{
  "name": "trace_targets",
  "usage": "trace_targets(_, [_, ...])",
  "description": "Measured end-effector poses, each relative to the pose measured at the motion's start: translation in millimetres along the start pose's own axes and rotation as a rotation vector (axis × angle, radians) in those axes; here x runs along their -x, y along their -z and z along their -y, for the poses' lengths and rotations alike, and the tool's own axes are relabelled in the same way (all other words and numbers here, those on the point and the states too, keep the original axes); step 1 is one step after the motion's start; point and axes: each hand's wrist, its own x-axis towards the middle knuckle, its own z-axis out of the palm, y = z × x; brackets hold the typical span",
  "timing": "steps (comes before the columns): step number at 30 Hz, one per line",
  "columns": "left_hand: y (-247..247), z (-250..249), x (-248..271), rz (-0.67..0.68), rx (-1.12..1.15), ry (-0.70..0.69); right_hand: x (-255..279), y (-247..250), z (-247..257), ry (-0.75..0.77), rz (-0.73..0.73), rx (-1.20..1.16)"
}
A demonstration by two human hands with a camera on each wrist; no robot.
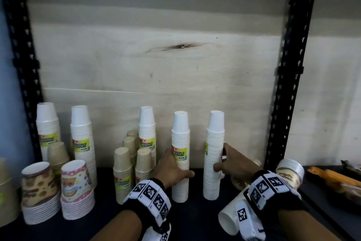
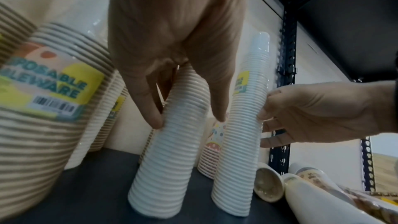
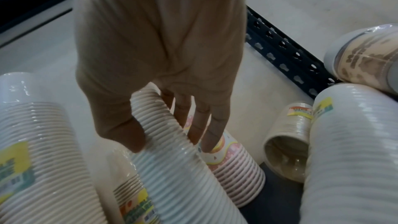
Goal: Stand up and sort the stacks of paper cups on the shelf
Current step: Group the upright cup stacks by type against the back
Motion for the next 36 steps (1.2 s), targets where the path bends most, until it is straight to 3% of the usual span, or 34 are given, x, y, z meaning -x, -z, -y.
trace_targets(3, [-0.9,5.8,-0.3,0.085,-0.048,0.011,-1.5,-2.8,-0.4,0.010,-0.011,-0.097])
trace_targets(8, [-1.5,11.7,0.3,0.044,-0.038,0.023,0.9,-5.0,4.5,0.040,-0.076,-0.073])
trace_targets(15, [1.4,14.4,-1.5,0.180,-0.103,0.029,-1.7,0.2,5.9,0.026,0.005,-0.032])
trace_targets(21, [0.7,17.8,2.1,0.153,-0.119,0.040,-0.1,-3.2,6.0,0.015,-0.041,0.035])
trace_targets(25, [2.8,19.9,3.3,0.200,-0.136,0.036,3.1,-2.0,11.5,0.030,0.048,0.034])
trace_targets(36, [-0.5,23.6,-2.8,0.099,-0.154,0.045,-4.3,-9.3,11.2,0.031,0.093,0.063])
